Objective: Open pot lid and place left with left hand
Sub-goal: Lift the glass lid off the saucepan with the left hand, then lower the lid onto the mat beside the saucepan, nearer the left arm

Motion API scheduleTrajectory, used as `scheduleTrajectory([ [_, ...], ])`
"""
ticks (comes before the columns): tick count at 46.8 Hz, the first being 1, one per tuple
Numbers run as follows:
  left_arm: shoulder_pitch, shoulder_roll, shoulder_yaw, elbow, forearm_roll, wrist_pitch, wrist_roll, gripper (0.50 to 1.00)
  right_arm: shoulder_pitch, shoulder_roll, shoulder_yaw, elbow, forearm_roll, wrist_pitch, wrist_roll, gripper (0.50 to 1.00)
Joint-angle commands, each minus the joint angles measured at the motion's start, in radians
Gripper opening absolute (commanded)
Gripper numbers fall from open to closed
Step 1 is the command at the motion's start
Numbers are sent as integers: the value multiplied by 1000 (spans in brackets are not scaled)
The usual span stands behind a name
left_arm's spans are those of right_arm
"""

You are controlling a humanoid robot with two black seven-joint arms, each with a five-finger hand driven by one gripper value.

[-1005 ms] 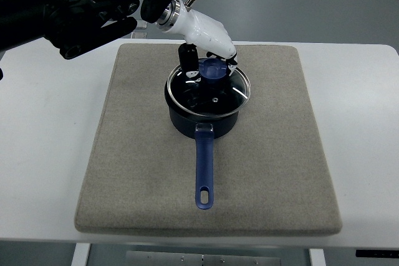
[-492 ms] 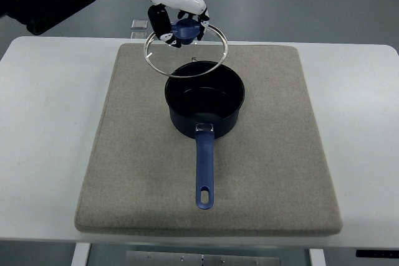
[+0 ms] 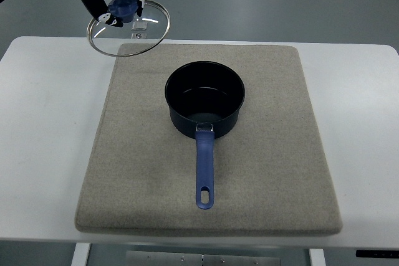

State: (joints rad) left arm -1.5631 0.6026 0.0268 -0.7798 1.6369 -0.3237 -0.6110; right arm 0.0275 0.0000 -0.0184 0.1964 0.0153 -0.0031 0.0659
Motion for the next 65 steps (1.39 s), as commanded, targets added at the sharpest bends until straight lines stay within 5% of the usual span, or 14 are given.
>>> scheduleTrajectory([
  [1, 17, 23, -2, -1, 0, 6, 0, 500, 0, 0, 0, 0, 0, 0, 0, 917],
  [65, 221, -124, 18, 94, 30, 100, 0, 500, 0, 0, 0, 0, 0, 0, 0, 917],
])
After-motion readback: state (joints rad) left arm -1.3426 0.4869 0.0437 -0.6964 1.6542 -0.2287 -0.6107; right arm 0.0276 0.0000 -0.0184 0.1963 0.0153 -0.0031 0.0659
